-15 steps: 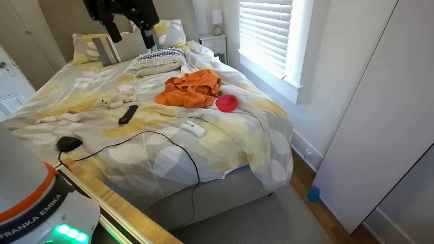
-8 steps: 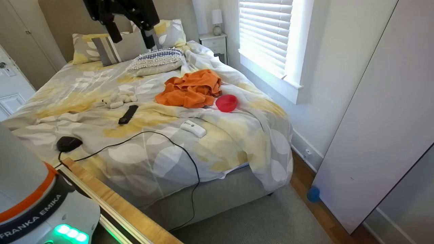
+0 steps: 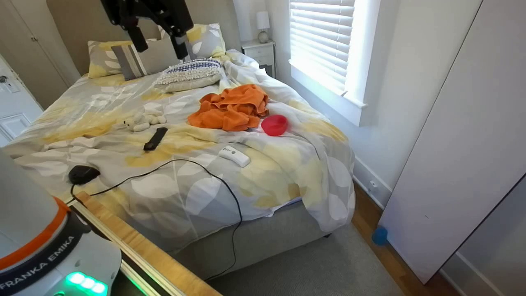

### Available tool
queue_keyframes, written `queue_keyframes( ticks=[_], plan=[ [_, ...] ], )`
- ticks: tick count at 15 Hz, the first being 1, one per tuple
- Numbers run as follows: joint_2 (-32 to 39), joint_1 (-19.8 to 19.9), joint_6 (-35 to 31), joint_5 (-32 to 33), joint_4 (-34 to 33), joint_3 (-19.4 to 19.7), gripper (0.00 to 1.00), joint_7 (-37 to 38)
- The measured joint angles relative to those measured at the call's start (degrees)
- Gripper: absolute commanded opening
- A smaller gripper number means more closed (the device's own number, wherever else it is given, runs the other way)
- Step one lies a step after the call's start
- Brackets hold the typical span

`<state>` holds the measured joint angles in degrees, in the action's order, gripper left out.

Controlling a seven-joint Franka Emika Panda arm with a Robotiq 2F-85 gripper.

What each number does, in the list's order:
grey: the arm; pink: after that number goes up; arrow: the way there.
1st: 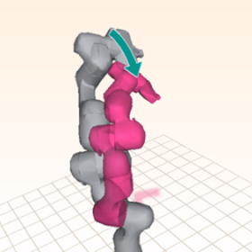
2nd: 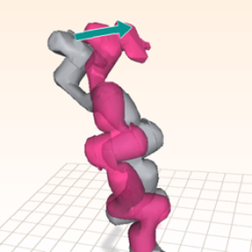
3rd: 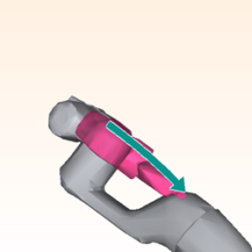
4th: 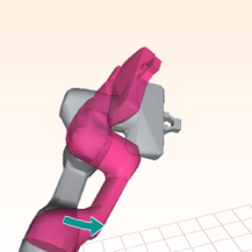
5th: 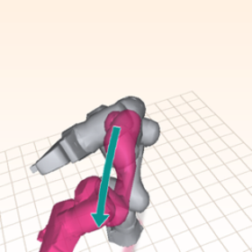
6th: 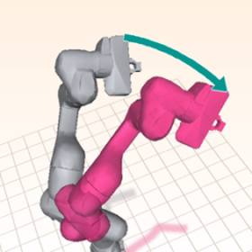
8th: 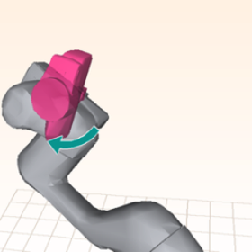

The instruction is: Press the top button on the white remote

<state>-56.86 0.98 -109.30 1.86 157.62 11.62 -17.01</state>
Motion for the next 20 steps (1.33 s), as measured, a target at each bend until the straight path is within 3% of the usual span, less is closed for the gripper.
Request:
queue_keyframes(
  ticks=[5,8,14,20],
  plan=[
    [0.0,0.0,0.0,0.0,0.0,0.0,1.00,0.0],
    [0.5,-0.5,-0.8,0.4,-0.2,-2.0,1.00,-0.2],
    [5.1,-7.9,-7.1,0.4,-1.3,-9.5,1.00,-0.4],
    [13.6,-14.5,-20.1,0.5,-1.7,-12.1,1.00,-4.2]
  ],
)
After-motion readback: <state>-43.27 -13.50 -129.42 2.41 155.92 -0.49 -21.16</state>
